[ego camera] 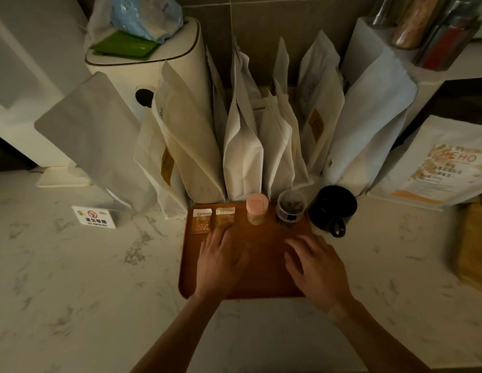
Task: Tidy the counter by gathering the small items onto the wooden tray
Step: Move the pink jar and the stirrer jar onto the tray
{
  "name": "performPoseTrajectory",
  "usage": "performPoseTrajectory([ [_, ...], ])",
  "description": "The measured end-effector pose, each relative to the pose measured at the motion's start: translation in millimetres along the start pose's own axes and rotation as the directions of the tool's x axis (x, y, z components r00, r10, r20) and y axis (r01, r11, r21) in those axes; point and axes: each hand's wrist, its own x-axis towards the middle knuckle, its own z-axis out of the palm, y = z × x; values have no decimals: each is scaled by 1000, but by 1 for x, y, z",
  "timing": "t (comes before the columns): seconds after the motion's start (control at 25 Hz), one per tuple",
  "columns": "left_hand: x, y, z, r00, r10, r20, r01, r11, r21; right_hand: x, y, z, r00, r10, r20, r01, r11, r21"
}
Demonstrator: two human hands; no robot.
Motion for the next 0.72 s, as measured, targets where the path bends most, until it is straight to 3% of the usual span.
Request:
performPoseTrajectory([
  [0.16,-32,-5,-15,993,-11,119,17,999,-52,-10,-9,-2,978,-29,207,23,999,33],
  [0.36,-58,-16,-44,964,72,257,-48,994,-97,-8,-31,2,937,-127,326,111,991,69],
  [0.44,-66,-27,-59,955,102,279,-89,994,-60,-8,-42,3,913,-190,360,178,982,68],
  [0.56,-74,-43,-82,906,74,416,-100,994,40,-10,-57,3,868,-271,417,276,960,51],
  [0.72,-78,-76,-103,852,20,523,-124,979,164,-14,-88,5,831,-305,465,312,948,64],
])
